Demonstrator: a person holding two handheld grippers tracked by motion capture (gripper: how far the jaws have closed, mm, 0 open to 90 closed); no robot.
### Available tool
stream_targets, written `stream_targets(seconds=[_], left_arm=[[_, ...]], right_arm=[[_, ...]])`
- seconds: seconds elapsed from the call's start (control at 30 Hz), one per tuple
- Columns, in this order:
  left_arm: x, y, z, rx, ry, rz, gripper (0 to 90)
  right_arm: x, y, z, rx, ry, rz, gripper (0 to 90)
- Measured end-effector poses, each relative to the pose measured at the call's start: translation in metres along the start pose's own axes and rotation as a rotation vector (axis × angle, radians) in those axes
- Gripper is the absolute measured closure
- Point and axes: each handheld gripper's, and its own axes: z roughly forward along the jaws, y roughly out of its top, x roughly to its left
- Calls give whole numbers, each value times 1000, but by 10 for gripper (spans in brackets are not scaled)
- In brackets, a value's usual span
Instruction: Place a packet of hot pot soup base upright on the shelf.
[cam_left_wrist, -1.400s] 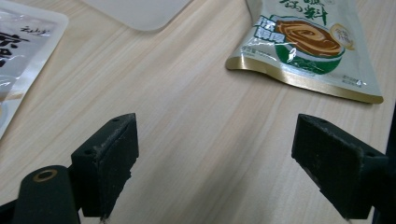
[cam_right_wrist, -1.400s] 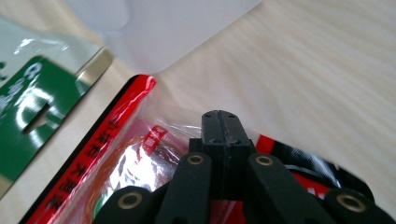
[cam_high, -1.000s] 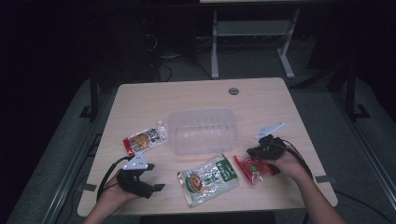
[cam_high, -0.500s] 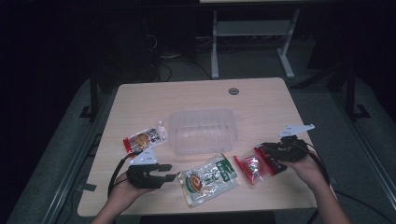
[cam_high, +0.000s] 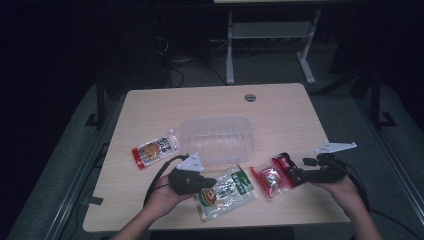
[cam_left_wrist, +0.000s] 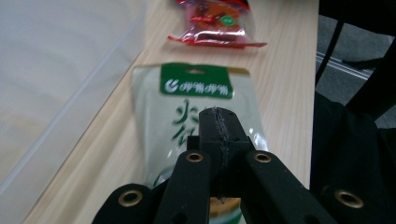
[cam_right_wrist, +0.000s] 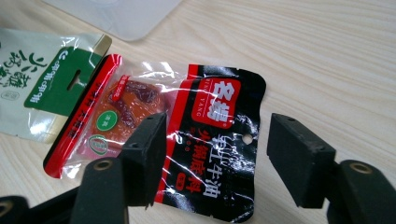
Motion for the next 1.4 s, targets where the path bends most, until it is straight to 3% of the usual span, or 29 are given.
stream_targets(seconds=[0.43, 0.73, 1.03, 1.4], left_arm=[[0, 41, 58, 3, -58, 64, 899], [0, 59, 91, 4, -66, 91, 899], [-2, 68, 120, 18, -72, 101, 899], [-3, 65, 137, 56, -69, 114, 899]], right_arm=[[-4, -2, 6, 12, 9, 5, 331], [-3, -1, 9, 16, 17, 10, 327], [-4, -1, 10, 21, 16, 3, 326], [-5, -2, 10, 16, 22, 5, 326]])
